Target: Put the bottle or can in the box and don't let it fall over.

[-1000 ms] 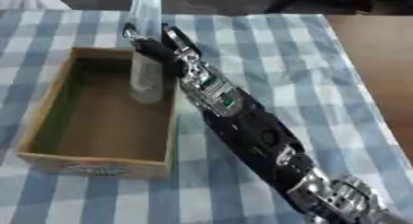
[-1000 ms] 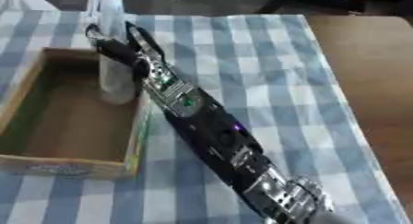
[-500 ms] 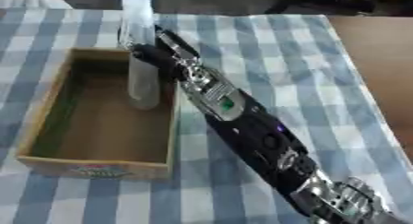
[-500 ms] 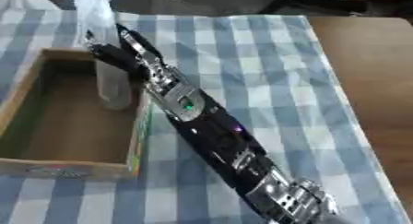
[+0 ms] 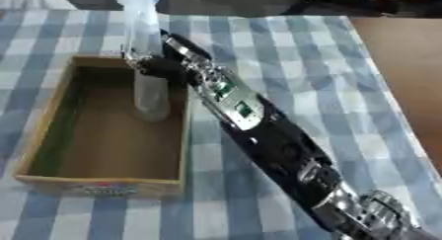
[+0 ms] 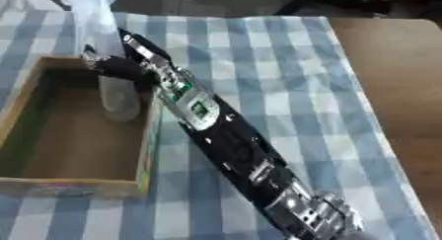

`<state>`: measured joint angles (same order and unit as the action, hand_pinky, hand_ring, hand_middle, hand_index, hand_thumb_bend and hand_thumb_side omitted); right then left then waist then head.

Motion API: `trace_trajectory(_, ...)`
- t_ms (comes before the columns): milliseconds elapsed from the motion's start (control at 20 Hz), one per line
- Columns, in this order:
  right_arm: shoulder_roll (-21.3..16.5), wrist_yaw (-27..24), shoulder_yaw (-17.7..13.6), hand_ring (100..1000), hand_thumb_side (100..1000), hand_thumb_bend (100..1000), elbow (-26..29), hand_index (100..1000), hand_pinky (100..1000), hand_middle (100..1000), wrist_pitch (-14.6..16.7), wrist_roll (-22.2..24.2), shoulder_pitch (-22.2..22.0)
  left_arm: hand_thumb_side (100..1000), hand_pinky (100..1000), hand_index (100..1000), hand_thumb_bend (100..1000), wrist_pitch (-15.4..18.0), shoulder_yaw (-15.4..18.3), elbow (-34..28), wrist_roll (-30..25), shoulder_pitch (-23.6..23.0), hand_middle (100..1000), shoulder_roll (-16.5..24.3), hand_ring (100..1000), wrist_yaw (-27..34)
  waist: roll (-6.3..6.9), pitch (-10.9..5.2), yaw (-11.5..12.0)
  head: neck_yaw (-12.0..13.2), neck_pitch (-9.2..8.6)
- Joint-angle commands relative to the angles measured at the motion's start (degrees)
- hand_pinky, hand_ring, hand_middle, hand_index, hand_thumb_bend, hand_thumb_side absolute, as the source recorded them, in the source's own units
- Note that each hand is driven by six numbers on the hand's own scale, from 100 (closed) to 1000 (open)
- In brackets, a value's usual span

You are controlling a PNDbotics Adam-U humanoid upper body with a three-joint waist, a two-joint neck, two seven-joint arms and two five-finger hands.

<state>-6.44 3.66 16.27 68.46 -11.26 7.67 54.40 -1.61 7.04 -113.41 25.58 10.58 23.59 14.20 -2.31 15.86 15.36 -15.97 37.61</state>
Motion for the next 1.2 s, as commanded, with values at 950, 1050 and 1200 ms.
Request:
trace_trajectory(950, -1.8, 4.2, -0.6, 1000, 583, 100, 4.4, 1000, 1000, 1000, -0.3, 8.5, 1.4, 685, 484, 702, 100, 0.0, 0.5, -1.2, -0.5, -0.4, 680, 1.2, 675, -0.3, 0.49, -1.48, -0.7, 0.4, -0.35)
trace_trajectory(1050, -2.0, 4.2, -0.6, 1000, 578, 100, 4.8, 1000, 1000, 1000, -0.4, 8.7, 1.3, 684, 485, 702, 100, 0.0, 0.5, -1.2, -0.5, -0.4, 680, 1.3, 675, -0.3, 0.48, -1.55, -0.8, 0.5, -0.33)
trace_trajectory(1200, -2.1, 4.2, -0.5, 1000, 558, 100, 5.0, 1000, 1000, 1000, -0.8, 9.1, 1.1, 684, 485, 702, 100, 0.1, 0.6, -1.2, -0.3, -0.6, 680, 1.3, 675, -0.3, 0.48, -1.67, -0.9, 0.6, -0.20)
